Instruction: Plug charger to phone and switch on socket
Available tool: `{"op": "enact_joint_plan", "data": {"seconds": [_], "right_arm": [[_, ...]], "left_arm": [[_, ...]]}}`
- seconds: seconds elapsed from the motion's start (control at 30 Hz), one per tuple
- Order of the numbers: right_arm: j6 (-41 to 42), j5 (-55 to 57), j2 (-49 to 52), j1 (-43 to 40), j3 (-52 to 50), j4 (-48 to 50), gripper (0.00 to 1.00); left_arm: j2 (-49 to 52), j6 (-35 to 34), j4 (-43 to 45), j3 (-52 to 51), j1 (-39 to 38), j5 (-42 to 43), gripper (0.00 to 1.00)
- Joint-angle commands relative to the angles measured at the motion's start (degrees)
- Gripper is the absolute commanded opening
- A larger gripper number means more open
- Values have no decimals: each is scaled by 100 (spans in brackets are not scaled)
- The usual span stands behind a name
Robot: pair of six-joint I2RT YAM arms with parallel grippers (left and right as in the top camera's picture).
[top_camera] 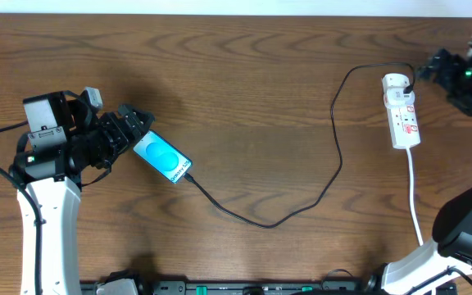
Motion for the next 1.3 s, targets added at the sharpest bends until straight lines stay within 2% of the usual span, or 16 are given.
{"op": "enact_joint_plan", "data": {"seconds": [0.0, 0.07, 0.23, 0.47, 0.73, 1.0, 1.27], "right_arm": [[26, 114, 109, -227, 44, 350, 99], [-160, 74, 175, -258, 44, 442, 99], [-1307, -337, 457, -247, 44, 166, 99], [-2002, -608, 1244, -323, 188, -341, 99], [-2802, -614, 1596, -319, 468, -450, 99], [-2868, -708, 1939, -293, 468, -142, 99], [-2979, -1307, 2105, -247, 468, -57, 99]], "left_arm": [[-20, 96, -17, 26, -7, -74, 92], [-20, 96, -35, 26, -7, -74, 92], [-20, 96, -42, 26, -7, -74, 92], [-20, 96, -101, 26, -7, -72, 92], [-20, 98, -162, 26, -7, -72, 92], [-20, 98, -190, 26, -7, -72, 92], [-20, 98, -188, 26, -7, -72, 92]]}}
